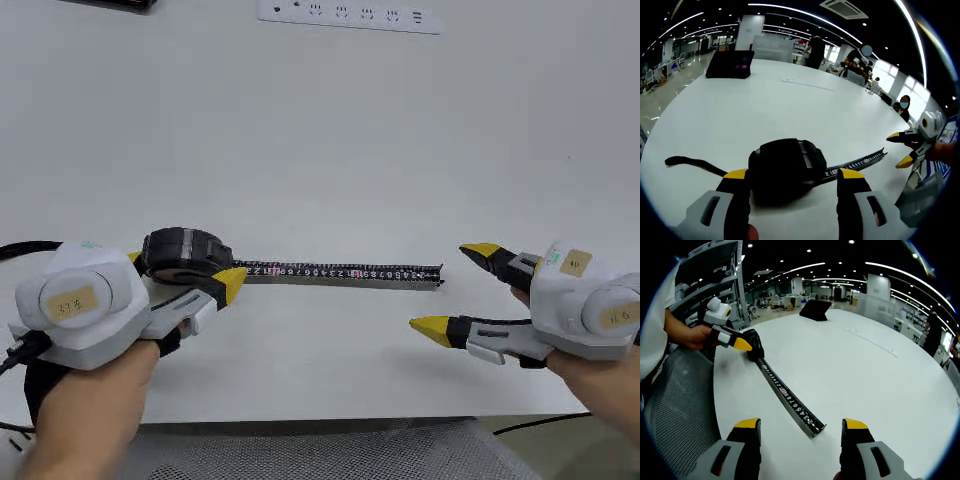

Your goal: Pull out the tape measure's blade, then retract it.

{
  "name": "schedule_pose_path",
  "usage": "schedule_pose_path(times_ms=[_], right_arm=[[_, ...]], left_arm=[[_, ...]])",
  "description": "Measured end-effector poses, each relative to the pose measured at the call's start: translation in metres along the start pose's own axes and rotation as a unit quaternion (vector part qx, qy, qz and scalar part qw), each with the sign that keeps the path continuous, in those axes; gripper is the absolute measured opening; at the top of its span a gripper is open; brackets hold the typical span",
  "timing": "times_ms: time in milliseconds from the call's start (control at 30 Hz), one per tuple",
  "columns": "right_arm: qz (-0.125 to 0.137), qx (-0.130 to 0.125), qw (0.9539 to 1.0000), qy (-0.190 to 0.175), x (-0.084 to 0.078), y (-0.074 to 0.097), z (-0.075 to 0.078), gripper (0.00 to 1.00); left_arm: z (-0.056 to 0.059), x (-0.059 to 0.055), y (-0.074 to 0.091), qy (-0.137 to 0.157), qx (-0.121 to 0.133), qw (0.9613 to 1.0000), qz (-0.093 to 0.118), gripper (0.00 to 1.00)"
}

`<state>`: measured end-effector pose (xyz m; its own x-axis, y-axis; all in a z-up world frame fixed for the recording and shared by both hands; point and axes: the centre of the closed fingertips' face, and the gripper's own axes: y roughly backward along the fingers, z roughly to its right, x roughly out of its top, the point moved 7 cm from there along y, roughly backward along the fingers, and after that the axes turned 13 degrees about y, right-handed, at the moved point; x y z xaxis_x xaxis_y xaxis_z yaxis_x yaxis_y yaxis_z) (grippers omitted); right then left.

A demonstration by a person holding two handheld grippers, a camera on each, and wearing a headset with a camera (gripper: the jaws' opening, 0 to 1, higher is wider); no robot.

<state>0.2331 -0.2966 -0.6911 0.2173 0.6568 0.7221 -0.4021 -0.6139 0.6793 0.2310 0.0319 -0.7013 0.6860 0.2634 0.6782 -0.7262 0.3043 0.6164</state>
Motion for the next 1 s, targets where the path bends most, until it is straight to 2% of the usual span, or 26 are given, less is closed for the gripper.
schedule_pose_path(times_ms=[300,667,900,1000], right_arm=[[-0.018,0.021,0.9990,0.036,-0.003,-0.004,0.008,0.52],[-0.035,0.033,0.9973,0.055,-0.008,-0.008,0.015,0.47],[-0.045,0.047,0.9953,0.071,-0.008,-0.009,0.016,0.41],[-0.055,0.061,0.9930,0.085,-0.010,-0.011,0.020,0.39]], left_arm=[[-0.002,0.001,-0.004,0.014,0.011,0.9998,0.001,0.64],[-0.004,0.003,-0.008,0.041,0.018,0.9990,0.002,0.61],[-0.005,0.003,-0.009,0.041,0.018,0.9990,0.003,0.61],[-0.005,0.003,-0.009,0.041,0.017,0.9990,0.004,0.61]])
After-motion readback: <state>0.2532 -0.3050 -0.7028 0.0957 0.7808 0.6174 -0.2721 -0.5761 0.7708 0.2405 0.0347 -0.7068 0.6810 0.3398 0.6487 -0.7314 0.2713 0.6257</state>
